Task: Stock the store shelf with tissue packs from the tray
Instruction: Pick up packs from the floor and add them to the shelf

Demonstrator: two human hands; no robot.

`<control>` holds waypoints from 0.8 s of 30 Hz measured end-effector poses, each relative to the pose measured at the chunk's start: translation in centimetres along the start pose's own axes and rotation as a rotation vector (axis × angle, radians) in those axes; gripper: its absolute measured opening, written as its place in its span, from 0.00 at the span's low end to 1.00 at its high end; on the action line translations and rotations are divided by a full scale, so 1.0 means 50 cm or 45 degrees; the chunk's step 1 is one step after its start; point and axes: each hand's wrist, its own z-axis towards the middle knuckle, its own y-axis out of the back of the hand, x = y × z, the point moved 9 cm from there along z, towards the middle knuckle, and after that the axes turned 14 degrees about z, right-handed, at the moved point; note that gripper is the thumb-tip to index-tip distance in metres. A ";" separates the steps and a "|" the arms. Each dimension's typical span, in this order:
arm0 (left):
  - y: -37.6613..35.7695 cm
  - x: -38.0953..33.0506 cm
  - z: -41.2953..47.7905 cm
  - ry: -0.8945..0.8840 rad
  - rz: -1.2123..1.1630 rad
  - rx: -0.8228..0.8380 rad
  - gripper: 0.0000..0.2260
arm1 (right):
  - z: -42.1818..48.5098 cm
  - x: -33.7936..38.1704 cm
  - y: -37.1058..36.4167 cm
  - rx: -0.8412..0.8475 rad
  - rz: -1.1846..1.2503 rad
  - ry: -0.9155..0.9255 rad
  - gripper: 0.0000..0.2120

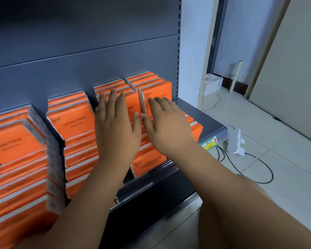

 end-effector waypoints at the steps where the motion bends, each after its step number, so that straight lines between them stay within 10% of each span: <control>1: 0.005 -0.014 0.000 -0.023 0.019 0.004 0.25 | -0.008 -0.010 0.009 -0.005 -0.013 -0.021 0.25; 10: 0.064 -0.243 -0.090 -0.293 -0.111 -0.030 0.29 | -0.147 -0.106 0.231 -0.328 -0.056 -0.245 0.30; 24: -0.024 -0.800 -0.381 -0.943 -0.289 0.541 0.30 | -0.664 -0.411 0.497 -0.395 -0.417 -1.037 0.31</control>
